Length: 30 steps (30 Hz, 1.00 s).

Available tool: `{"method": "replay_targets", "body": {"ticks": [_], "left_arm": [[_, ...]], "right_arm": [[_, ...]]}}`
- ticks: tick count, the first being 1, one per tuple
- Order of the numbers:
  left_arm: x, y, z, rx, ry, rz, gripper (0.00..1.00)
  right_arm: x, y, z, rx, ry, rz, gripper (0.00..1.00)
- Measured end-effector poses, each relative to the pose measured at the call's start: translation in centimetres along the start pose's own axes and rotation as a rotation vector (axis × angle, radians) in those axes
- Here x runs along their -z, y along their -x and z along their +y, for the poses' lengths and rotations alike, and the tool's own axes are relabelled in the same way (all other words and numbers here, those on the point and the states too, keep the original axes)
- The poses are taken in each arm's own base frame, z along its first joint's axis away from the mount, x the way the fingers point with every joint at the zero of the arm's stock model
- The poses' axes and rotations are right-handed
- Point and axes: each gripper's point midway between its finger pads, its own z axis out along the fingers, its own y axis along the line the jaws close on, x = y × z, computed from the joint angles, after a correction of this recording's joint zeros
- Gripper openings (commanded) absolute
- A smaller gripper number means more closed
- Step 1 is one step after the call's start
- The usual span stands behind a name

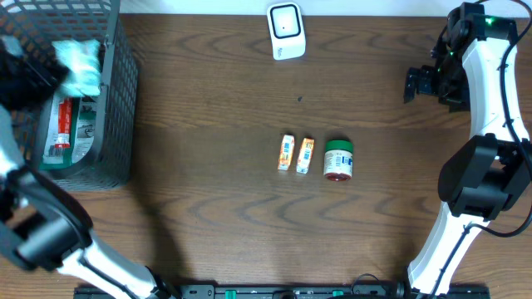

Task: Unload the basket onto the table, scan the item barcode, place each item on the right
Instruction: 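Grasp a light-green wipes pack in the basket with the left gripper, then carry the green wipes pack left of the orange packets and release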

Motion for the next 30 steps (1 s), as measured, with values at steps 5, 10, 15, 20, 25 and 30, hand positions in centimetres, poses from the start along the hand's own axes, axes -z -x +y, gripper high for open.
{"method": "replay_targets", "body": {"ticks": [5,10,15,20,25,30], "left_arm": [[8.6,4.3,-7.1,-0.172,0.070,-0.230,0.07],[14.4,0.9,-13.9,-0.207,0.066,-0.245,0.07],[13.2,-6.5,-19.6,-0.236,-0.016,-0.042,0.07],[9.2,-12.8,-23.4,-0.336,-0.082,0.171,0.07],[4.7,-19.3,-23.4,-0.394,-0.043,0.358,0.07],[-1.0,-25.2,-21.9,-0.425,-0.017,0.487,0.07]], "right_arm": [[0.0,0.0,0.0,0.000,0.000,0.000,0.99],[0.0,0.0,0.0,0.000,0.000,0.000,0.99],[0.0,0.0,0.0,0.000,0.000,0.000,0.99],[0.0,0.0,0.0,0.000,0.000,-0.001,0.99],[0.0,0.0,0.0,0.000,0.000,0.000,0.99],[0.0,0.0,0.0,0.000,0.000,0.000,0.99]]}}
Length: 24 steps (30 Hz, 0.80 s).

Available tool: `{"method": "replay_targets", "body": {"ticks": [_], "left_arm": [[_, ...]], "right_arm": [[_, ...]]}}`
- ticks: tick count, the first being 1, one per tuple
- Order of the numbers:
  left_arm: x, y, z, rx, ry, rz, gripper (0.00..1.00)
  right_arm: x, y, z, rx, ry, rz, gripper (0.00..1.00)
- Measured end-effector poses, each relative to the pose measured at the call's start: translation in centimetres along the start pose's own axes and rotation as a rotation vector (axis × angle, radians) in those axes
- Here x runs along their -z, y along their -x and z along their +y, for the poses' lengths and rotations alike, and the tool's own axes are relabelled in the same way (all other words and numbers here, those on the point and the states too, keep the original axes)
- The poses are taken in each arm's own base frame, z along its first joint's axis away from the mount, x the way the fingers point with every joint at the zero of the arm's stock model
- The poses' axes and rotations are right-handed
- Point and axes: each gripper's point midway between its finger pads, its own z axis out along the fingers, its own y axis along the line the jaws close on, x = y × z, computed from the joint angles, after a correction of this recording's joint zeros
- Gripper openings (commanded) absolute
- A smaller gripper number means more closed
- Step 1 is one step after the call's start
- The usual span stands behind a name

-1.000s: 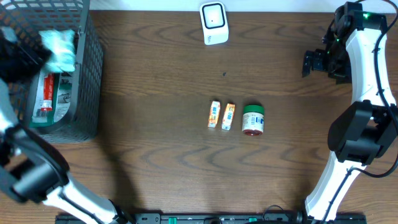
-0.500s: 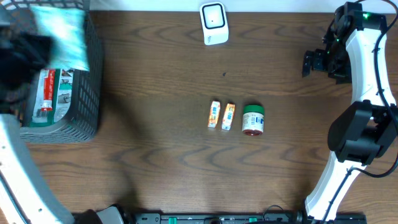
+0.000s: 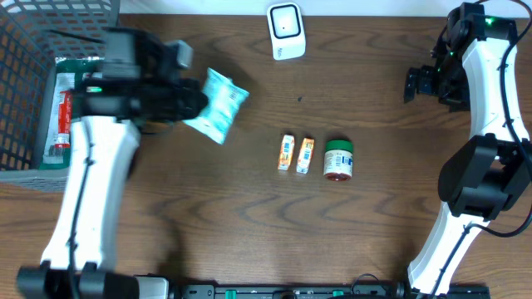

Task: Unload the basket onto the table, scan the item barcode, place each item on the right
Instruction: 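Carry the green wipes pack left of the orange packets and release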

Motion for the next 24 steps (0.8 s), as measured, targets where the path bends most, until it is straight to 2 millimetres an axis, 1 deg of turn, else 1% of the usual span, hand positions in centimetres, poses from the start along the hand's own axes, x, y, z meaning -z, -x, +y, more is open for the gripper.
{"method": "replay_targets", "body": {"ticks": [2,4,6,8,13,19,24], "left_arm": [[-3.2,-1.2,0.2,0.018,-0.003,0.036,0.07],[-5.8,-2.3,0.5,0.044,-0.004,0.055,0.07],[-7.8,-3.1,0.8,0.068,-0.006,0.064,0.07],[-9.3,-3.6,0.9,0.090,-0.010,0.064,0.07],[-11.4,-5.0,1.8,0.121,0.054,0.076,0.07],[-13.0,-5.5,2.7,0.108,0.127,0.047,0.07],[-14.0,-7.6,4.0,0.141,0.188,0.070,0.07]], "right_arm": [[0.0,0.0,0.0,0.000,0.000,0.000,0.99],[0.0,0.0,0.0,0.000,0.000,-0.001,0.99],[0.0,0.0,0.0,0.000,0.000,0.000,0.99],[0.0,0.0,0.0,0.000,0.000,0.000,0.99],[0.0,0.0,0.0,0.000,0.000,0.000,0.99],[0.0,0.0,0.0,0.000,0.000,0.000,0.99],[0.0,0.0,0.0,0.000,0.000,0.000,0.99]]}}
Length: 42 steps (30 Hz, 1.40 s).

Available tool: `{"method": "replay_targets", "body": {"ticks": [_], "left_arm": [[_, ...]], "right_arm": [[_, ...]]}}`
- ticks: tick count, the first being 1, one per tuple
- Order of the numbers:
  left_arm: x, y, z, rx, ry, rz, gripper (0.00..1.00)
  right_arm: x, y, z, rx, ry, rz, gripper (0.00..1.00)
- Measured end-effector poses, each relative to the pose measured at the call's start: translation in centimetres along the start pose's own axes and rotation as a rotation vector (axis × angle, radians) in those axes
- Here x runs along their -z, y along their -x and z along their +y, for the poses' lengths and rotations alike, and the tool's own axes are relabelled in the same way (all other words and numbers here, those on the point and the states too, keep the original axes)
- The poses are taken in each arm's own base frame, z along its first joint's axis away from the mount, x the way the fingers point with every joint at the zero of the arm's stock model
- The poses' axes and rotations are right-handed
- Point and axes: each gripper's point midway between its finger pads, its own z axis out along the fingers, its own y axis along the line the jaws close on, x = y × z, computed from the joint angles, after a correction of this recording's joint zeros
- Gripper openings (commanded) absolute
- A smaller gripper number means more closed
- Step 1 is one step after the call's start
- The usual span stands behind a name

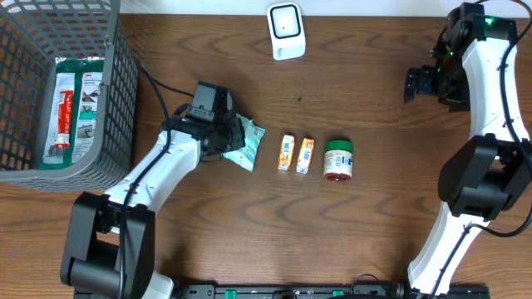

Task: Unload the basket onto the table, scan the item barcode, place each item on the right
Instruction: 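Carry the green wipes pack left of the orange packets and release, then move the left gripper back into the grey basket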

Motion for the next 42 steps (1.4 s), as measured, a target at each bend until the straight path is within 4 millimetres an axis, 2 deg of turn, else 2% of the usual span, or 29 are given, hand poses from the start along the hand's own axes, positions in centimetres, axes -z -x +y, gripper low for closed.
{"method": "replay_targets", "body": {"ticks": [5,15,16,18,23,27,29,32,34,36,37,38,40,42], "left_arm": [[-0.8,-0.6,0.9,0.022,0.031,0.017,0.07],[-0.9,-0.5,0.9,0.035,0.033,0.014,0.08],[-0.9,-0.5,0.9,0.035,0.033,0.014,0.14],[-0.9,-0.5,0.9,0.035,0.033,0.015,0.49],[-0.9,-0.6,0.8,0.040,0.028,0.018,0.64],[-0.5,-0.4,0.7,0.040,0.021,0.014,0.66],[0.6,0.4,0.3,0.042,0.011,-0.010,0.66],[4.8,4.0,-1.0,0.049,-0.018,-0.098,0.67],[9.6,6.9,-1.7,0.055,-0.026,-0.176,0.70],[13.8,8.8,-1.7,0.059,-0.012,-0.229,0.72],[16.6,10.3,-1.7,0.053,-0.007,-0.294,0.72],[19.3,11.2,-1.0,0.066,0.023,-0.324,0.73],[23.7,13.1,0.3,0.085,0.068,-0.416,0.73],[27.6,14.8,2.5,0.119,0.130,-0.518,0.74]], "right_arm": [[0.0,0.0,0.0,0.000,0.000,0.000,0.99],[0.0,0.0,0.0,0.000,0.000,0.000,0.99],[0.0,0.0,0.0,0.000,0.000,0.000,0.99],[0.0,0.0,0.0,0.000,0.000,0.000,0.99],[0.0,0.0,0.0,0.000,0.000,0.000,0.99],[0.0,0.0,0.0,0.000,0.000,0.000,0.99],[0.0,0.0,0.0,0.000,0.000,0.000,0.99],[0.0,0.0,0.0,0.000,0.000,0.000,0.99],[0.0,0.0,0.0,0.000,0.000,0.000,0.99],[0.0,0.0,0.0,0.000,0.000,0.000,0.99],[0.0,0.0,0.0,0.000,0.000,0.000,0.99],[0.0,0.0,0.0,0.000,0.000,0.000,0.99],[0.0,0.0,0.0,0.000,0.000,0.000,0.99],[0.0,0.0,0.0,0.000,0.000,0.000,0.99]]}}
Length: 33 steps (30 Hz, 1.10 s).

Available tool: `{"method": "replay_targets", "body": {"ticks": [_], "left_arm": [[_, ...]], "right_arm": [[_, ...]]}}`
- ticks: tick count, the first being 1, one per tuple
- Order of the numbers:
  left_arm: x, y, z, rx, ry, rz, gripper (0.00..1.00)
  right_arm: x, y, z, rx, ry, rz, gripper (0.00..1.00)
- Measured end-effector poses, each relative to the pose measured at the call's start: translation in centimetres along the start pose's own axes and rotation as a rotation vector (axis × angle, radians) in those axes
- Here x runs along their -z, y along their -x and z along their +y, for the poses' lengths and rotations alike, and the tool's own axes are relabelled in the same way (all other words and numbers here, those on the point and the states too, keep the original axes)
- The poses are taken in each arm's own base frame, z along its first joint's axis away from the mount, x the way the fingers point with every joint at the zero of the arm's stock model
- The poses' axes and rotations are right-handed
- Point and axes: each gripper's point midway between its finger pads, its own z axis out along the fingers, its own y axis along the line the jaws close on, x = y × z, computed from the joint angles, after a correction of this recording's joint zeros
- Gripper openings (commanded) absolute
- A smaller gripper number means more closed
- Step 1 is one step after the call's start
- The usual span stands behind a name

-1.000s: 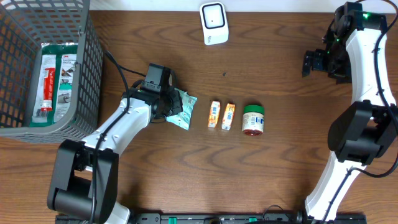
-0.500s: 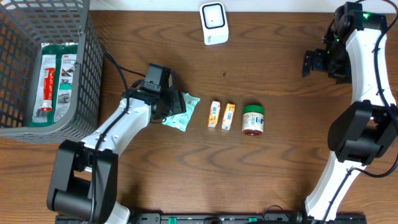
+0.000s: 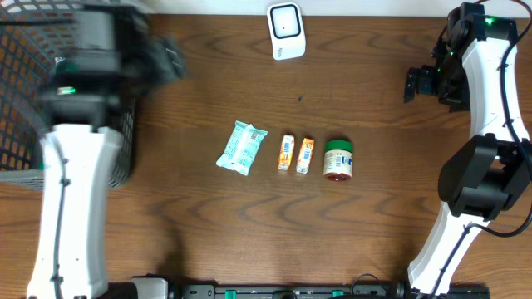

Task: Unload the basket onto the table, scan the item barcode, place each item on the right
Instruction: 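Move the left gripper back into the grey basket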

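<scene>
A pale green packet (image 3: 242,148) lies flat on the table's middle, left of two small orange-and-white boxes (image 3: 286,153) (image 3: 305,155) and a green-lidded jar (image 3: 338,160) on its side. The white scanner (image 3: 286,31) stands at the far edge. My left gripper (image 3: 166,60) is a blur high over the basket's right side, well apart from the packet and holding nothing I can see. My right gripper (image 3: 411,85) hangs at the far right, away from every item; its jaws are too small and dark to read.
A grey wire basket (image 3: 17,83) stands at the far left, largely covered by my blurred left arm (image 3: 79,166). The right arm's white links (image 3: 490,100) run down the right edge of the table.
The packet has been let go and now lies by itself left of the two boxes. My left gripper, which was down on it, is now raised and back near the basket. The right arm is unchanged.
My left gripper was in the basket at the pale green packet. Then it held the packet in the air right of the basket. Then it was low on the table with the packet beside the boxes. Now the packet lies there alone and the arm has drawn back.
</scene>
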Motion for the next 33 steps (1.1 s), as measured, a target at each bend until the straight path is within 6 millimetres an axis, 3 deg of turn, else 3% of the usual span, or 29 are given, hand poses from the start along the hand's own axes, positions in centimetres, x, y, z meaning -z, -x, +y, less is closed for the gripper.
{"method": "replay_targets", "body": {"ticks": [3,7,8,12,16,20,26,33], "left_arm": [[2.3,4.1,4.6,0.062,0.128,-0.135,0.74],[3.5,6.7,12.8,0.163,0.358,-0.226,0.75],[3.5,7.0,14.1,0.174,0.393,-0.233,0.75],[2.0,7.4,20.3,0.220,0.540,-0.215,0.82],[-2.2,5.7,25.7,0.211,0.640,-0.080,0.89],[-7.3,2.8,28.8,0.138,0.657,0.093,0.91],[-13.9,-2.0,31.3,0.045,0.629,0.313,0.93],[-18.1,-5.9,33.1,-0.043,0.601,0.463,1.00]], "right_arm": [[0.0,0.0,0.0,0.000,0.000,0.000,0.99],[0.0,0.0,0.0,0.000,0.000,0.000,0.99],[0.0,0.0,0.0,0.000,0.000,0.000,0.99],[0.0,0.0,0.0,0.000,0.000,0.000,0.99],[0.0,0.0,0.0,0.000,0.000,0.000,0.99],[0.0,0.0,0.0,0.000,0.000,0.000,0.99],[0.0,0.0,0.0,0.000,0.000,0.000,0.99],[0.0,0.0,0.0,0.000,0.000,0.000,0.99]]}}
